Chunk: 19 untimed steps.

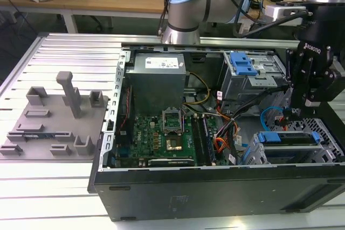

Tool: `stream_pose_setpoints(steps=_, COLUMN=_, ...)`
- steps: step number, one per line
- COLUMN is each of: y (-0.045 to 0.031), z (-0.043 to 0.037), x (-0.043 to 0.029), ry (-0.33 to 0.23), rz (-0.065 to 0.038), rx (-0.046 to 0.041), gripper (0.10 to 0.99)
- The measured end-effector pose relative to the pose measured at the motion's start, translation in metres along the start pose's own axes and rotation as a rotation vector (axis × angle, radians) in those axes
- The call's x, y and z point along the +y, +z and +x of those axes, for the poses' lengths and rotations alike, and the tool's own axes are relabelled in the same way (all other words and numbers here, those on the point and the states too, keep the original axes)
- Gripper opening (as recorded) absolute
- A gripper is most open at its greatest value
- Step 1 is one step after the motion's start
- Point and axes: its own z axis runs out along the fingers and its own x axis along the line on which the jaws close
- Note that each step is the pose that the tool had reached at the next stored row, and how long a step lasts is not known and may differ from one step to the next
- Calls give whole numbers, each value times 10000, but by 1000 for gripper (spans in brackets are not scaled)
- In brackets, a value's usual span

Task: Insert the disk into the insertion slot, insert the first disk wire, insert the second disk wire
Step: 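Insert the first disk wire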

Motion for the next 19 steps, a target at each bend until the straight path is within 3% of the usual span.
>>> stream_pose_setpoints(steps=4, y=37, z=-24, x=3, ry=-9, rz=7, rx=42, gripper=380)
stream_pose_setpoints(steps=8, y=82, z=-38, x=15, ry=17, rz=82, rx=44, gripper=380)
stream_pose_setpoints(steps=9, y=85, z=-39, x=24, ry=38, rz=143, rx=42, gripper=380)
stream_pose_setpoints(steps=12, y=91, z=-38, x=82, ry=142, rz=453, rx=28, gripper=380)
stream_pose_setpoints(steps=19, y=93, z=-56, x=99, ry=137, rz=480, rx=149, gripper=380)
